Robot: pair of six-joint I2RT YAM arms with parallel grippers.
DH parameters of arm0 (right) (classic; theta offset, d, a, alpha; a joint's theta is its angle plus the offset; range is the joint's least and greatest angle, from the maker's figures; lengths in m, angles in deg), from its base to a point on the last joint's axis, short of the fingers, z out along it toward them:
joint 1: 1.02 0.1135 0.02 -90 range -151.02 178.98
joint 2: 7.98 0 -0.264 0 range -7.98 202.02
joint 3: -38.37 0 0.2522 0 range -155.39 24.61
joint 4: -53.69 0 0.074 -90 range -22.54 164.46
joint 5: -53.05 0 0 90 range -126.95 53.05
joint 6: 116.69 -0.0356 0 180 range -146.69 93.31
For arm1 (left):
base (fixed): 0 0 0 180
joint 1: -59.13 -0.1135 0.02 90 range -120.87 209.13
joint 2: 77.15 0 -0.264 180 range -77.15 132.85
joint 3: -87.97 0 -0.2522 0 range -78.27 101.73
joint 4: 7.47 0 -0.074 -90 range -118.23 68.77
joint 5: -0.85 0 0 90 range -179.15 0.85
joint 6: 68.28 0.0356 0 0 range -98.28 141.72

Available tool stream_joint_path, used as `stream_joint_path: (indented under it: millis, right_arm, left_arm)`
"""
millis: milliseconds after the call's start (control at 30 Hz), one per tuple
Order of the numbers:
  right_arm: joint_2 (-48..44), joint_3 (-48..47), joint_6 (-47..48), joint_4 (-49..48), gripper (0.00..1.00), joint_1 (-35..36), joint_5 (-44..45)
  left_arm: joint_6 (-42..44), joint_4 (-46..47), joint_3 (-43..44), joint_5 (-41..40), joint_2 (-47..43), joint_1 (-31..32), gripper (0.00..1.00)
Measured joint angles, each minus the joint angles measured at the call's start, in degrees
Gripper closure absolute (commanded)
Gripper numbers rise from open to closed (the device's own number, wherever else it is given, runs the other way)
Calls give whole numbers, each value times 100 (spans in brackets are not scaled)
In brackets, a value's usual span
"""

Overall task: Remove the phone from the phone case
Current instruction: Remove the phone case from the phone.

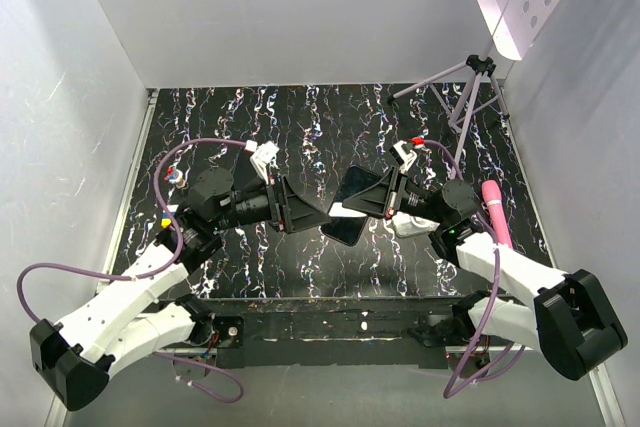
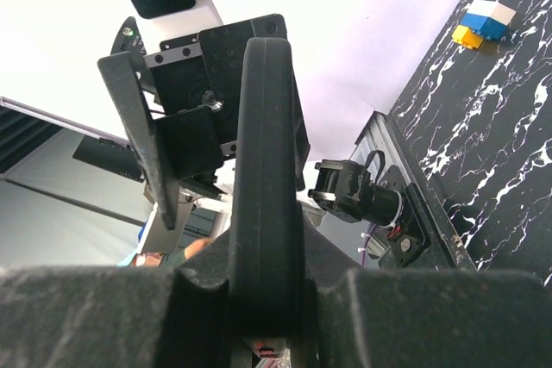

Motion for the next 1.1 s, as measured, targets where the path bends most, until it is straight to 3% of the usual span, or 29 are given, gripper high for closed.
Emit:
stream_joint_path:
  millis: [233,400,767,867,1100]
  right_arm:
    - [-129,0,0,2,99,-50,-11]
    - [-149,-2,-9,2,99,-59,-28]
    - [-223,-15,-208,-146,99,-63,-284]
    - [-223,-17,-160,-192,99,-79,-334]
    - [-221,-144,-166,-168,99,-101,-448]
  left_arm:
    - [-118,160,-114,341,282,0,53]
    - [-407,787,-345,831,411,0,59]
    - [-527,1467,-387,1797,841,-39,90]
    - [-579,1513,-378,1880,905,-44,92]
    - [-732,1884,-319,2240,1117,-109,80]
